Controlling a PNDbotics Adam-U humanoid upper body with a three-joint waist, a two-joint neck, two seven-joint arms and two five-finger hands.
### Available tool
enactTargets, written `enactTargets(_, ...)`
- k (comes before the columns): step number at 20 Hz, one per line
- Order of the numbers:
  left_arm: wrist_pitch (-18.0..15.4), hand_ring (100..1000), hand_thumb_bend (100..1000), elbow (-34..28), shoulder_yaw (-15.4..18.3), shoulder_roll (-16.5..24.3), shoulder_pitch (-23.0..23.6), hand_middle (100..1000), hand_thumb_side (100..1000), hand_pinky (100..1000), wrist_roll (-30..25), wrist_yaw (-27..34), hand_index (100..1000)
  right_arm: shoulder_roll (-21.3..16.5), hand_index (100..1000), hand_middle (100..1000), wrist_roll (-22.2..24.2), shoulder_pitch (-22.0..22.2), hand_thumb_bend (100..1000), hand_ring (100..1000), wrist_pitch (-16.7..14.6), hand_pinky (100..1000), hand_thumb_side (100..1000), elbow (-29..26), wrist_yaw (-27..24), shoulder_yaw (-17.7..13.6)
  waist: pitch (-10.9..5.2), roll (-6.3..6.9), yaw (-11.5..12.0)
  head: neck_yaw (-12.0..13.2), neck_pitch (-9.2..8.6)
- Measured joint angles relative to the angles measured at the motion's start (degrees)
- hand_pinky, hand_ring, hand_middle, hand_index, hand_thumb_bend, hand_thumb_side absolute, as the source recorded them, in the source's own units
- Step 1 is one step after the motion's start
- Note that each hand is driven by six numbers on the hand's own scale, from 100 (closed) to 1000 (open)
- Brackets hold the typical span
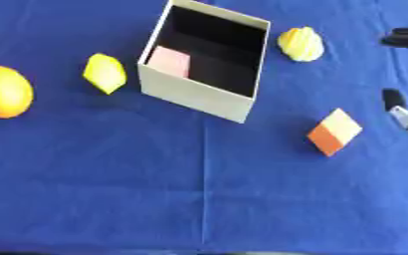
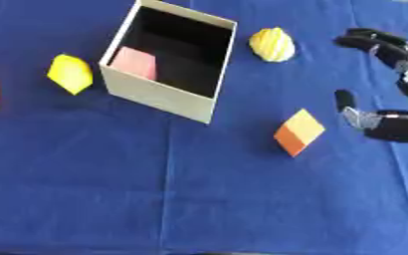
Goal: Pick up objects on the table and place them in the box.
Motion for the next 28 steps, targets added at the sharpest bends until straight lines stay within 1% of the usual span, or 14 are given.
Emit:
enactTargets(3, 0.02, 774, 100, 0.0, -0.04, 0.0, 0.0, 772, 499, 869, -0.02, 0.0, 878, -1.57, 955, 894, 1.99, 0.03, 100, 992, -0.19, 961, 287, 0.0, 2.49, 1.05, -0.01, -0.01, 0.13, -0.03, 0.0)
enactTargets(5, 0.03, 775, 100, 0.0, -0.16, 0.0, 0.0, 772, 500, 869, -0.03, 0.01, 878, -2.6, 957, 896, 3.15, 0.04, 100, 996, 0.08, 967, 341, 0.0, 4.19, 1.93, -0.01, -0.02, 0.25, -0.06, 0.0)
enactTargets(7, 0.06, 775, 100, 0.0, -0.31, 0.0, -0.01, 772, 501, 869, -0.06, 0.04, 878, -3.34, 959, 899, 4.11, 0.04, 100, 999, 0.52, 970, 370, 0.0, 5.91, 2.87, -0.01, -0.04, 0.3, -0.1, 0.0)
enactTargets(9, 0.13, 775, 100, 0.0, -0.32, 0.0, -0.02, 772, 501, 869, -0.13, 0.08, 878, -3.74, 965, 901, 4.86, 0.05, 100, 1000, 0.83, 975, 383, 0.0, 7.48, 3.82, -0.01, -0.04, 0.4, -0.23, 0.0)
enactTargets(12, 0.21, 775, 100, 0.0, -0.33, 0.0, -0.04, 772, 500, 869, -0.23, 0.12, 878, -4.37, 974, 909, 5.88, -0.12, 100, 1000, 0.5, 975, 393, 0.0, 9.44, 5.11, -0.01, -0.03, 0.6, -0.33, 0.01)
enactTargets(17, 0.25, 775, 100, 0.0, -0.36, 0.0, -0.09, 772, 502, 869, -0.31, 0.29, 878, -6.09, 988, 921, 7.39, -1.46, 101, 1000, -0.6, 972, 440, -0.01, 12.56, 5.84, 0.02, 0.01, 0.64, -0.53, 0.02)
enactTargets(21, 0.31, 775, 100, 0.0, -0.46, 0.0, -0.1, 772, 503, 869, -0.38, 0.52, 878, -7.12, 1000, 921, 8.55, -2.03, 174, 1000, -0.56, 972, 501, -0.01, 14.95, 6.18, 0.14, 0.05, 0.66, -0.55, 0.02)
enactTargets(23, 0.35, 775, 100, 0.0, -0.51, 0.0, -0.1, 772, 505, 869, -0.43, 0.56, 879, -7.59, 1000, 922, 9.06, -2.41, 234, 1000, -0.5, 973, 525, -0.01, 15.96, 6.48, 0.18, 0.05, 0.66, -0.56, 0.02)
enactTargets(26, 0.4, 774, 100, 0.0, -0.64, 0.0, -0.1, 772, 505, 869, -0.48, 0.59, 879, -8.27, 1000, 923, 10.04, -2.47, 225, 1000, -0.54, 974, 584, -0.01, 17.03, 7.06, 0.3, 0.04, 0.67, -0.58, 0.02)
enactTargets(28, 0.44, 774, 100, 0.0, -0.66, 0.0, -0.1, 771, 502, 869, -0.54, 0.6, 879, -8.71, 1000, 925, 10.67, -2.46, 217, 1000, -0.4, 975, 642, -0.01, 17.46, 7.5, 0.39, -0.03, 0.68, -0.62, 0.02)
